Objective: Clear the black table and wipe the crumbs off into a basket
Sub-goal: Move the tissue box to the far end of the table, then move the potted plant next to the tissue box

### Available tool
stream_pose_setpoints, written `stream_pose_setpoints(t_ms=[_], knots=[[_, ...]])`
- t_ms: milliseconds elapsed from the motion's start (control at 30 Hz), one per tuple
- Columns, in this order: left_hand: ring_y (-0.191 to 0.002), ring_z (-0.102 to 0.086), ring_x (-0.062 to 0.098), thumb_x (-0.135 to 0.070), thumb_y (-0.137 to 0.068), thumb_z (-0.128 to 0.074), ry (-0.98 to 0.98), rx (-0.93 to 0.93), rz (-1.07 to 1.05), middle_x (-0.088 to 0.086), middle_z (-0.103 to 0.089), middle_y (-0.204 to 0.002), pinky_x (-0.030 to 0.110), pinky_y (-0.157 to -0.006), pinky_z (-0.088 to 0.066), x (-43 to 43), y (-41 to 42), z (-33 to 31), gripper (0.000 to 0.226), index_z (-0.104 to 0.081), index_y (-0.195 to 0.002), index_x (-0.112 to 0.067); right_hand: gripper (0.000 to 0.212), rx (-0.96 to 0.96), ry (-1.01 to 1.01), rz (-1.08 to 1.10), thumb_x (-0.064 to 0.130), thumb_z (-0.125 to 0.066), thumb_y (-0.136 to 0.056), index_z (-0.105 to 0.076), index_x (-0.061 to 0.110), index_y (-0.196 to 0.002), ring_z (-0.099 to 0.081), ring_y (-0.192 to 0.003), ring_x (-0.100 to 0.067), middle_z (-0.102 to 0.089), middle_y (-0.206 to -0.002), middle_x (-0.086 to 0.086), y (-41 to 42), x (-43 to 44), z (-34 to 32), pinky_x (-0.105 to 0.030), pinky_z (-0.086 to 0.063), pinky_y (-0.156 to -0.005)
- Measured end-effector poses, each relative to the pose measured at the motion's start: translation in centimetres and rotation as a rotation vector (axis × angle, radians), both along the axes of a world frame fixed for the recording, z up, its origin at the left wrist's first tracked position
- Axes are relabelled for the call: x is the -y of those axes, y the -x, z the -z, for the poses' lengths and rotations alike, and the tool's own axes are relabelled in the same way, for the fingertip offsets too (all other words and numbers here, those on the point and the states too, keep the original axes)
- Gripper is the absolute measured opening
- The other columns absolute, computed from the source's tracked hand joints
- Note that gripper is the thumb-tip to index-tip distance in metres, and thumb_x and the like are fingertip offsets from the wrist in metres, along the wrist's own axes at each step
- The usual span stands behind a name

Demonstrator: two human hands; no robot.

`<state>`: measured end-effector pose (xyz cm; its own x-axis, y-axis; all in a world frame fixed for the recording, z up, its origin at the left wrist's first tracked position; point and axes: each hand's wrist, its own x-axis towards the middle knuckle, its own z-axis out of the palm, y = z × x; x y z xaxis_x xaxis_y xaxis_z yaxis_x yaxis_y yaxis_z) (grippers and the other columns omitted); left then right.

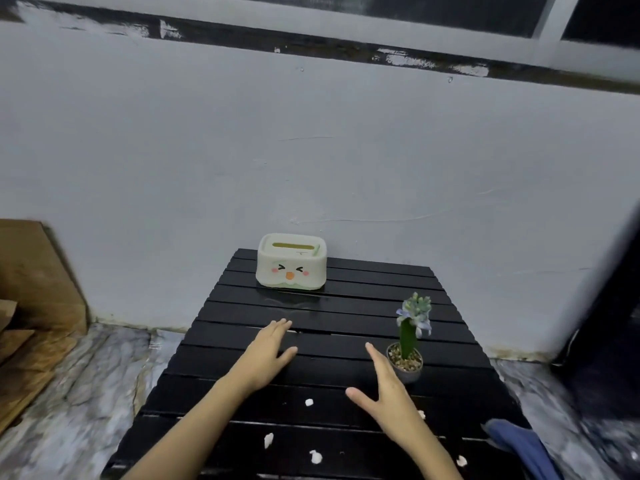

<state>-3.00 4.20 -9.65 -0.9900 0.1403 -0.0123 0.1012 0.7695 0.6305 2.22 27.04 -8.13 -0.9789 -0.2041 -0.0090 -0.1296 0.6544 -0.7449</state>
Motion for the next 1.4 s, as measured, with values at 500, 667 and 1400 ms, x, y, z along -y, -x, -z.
stream_pose_setpoints(t_ms=[500,667,1400], knots=[[-0.144,-0.009,0.017,-0.032,-0.092,-0.044,0.053,0.009,0.024,0.003,-0.019,-0.155,0.044,-0.117,-0.019,-0.5,0.1,-1.3,0.059,-0.019,-0.143,-0.017,0.074,-0.056,-0.074,0.265,0.025,-0.062,-0.085,-0.018,0.012,-0.143,-0.031,-0.134,-0.023,-0.027,-0.149,-0.008,0.4,-6.4,0.6,-0.030,-0.030,-0.107],[-0.144,-0.009,0.017,-0.032,-0.092,-0.043,0.077,0.011,0.028,0.003,-0.018,-0.155,0.040,-0.118,-0.018,-0.2,0.6,-1.2,0.058,-0.018,-0.143,-0.017,0.092,-0.019,-0.068,0.229,0.025,-0.073,-0.075,-0.011,0.018,-0.144,-0.036,-0.130,-0.021,-0.029,-0.145,-0.004,2.1,-5.2,0.7,-0.033,-0.033,-0.105],[-0.141,-0.017,0.006,-0.033,-0.094,-0.037,0.110,-0.129,-0.017,-0.006,-0.028,-0.151,0.020,-0.114,-0.012,2.3,1.0,3.8,0.046,-0.031,-0.139,-0.023,0.071,-0.181,-0.063,0.196,0.022,-0.076,-0.071,-0.040,0.013,-0.131,-0.049,-0.116,-0.023,-0.048,-0.128,-0.008,13.0,-0.7,-0.6,-0.033,-0.039,-0.096]])
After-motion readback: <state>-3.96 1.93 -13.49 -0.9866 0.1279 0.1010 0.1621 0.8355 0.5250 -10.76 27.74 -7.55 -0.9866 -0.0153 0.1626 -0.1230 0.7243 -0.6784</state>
